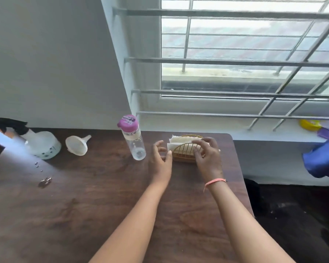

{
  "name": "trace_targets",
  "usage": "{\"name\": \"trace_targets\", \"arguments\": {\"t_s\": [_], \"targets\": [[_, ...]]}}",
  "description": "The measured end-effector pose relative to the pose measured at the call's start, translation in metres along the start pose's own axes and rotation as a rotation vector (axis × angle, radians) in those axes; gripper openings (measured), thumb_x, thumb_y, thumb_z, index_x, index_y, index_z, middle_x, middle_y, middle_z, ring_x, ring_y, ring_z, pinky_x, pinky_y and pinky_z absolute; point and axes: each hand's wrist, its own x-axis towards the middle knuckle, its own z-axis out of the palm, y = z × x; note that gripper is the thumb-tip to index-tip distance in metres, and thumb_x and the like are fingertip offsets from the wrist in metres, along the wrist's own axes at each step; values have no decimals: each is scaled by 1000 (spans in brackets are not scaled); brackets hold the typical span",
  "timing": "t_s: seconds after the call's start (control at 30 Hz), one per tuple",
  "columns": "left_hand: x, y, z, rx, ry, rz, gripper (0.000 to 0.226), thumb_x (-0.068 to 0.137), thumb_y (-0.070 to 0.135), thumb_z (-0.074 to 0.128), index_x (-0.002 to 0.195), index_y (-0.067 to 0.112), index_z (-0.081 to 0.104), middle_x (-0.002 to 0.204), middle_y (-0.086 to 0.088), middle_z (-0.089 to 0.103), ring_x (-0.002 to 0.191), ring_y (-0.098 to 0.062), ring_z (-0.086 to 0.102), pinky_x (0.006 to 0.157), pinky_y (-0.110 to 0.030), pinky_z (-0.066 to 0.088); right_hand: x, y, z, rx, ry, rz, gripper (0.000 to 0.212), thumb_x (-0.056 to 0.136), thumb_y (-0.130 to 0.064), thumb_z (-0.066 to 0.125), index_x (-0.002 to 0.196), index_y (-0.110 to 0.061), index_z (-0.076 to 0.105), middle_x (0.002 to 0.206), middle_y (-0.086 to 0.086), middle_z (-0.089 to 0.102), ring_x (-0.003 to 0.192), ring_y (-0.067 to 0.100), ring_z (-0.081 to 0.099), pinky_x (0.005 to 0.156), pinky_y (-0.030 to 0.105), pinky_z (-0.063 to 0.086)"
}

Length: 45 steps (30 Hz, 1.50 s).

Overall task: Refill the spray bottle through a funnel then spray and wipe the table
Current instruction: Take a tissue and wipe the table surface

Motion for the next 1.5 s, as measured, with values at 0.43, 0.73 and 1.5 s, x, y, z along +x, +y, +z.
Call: {"name": "trace_targets", "arguments": {"t_s": [0.43,0.73,1.5], "targets": [[17,3,7,133,132,49,3,88,14,65,90,14,63,99,-2,61,77,1,54,68,-7,43,13,9,5,29,16,-40,12,84,-2,69,87,-13,73,91,0,58,76,18,60,65,29,49],[16,39,-2,-14,205,202,5,90,11,64,89,13,60,95,1,60,73,10,56,63,-5,42,12,13,8,38,20,-17,18,82,2,67,87,-14,73,91,-2,57,74,18,60,63,28,49],[27,16,-14,-229,-139,17,18,101,14,45,101,28,55,110,1,65,105,-11,59,93,-21,44,29,-24,9,-143,-231,-161,2,82,-19,73,82,-18,72,94,-1,61,101,23,52,74,31,43]]}}
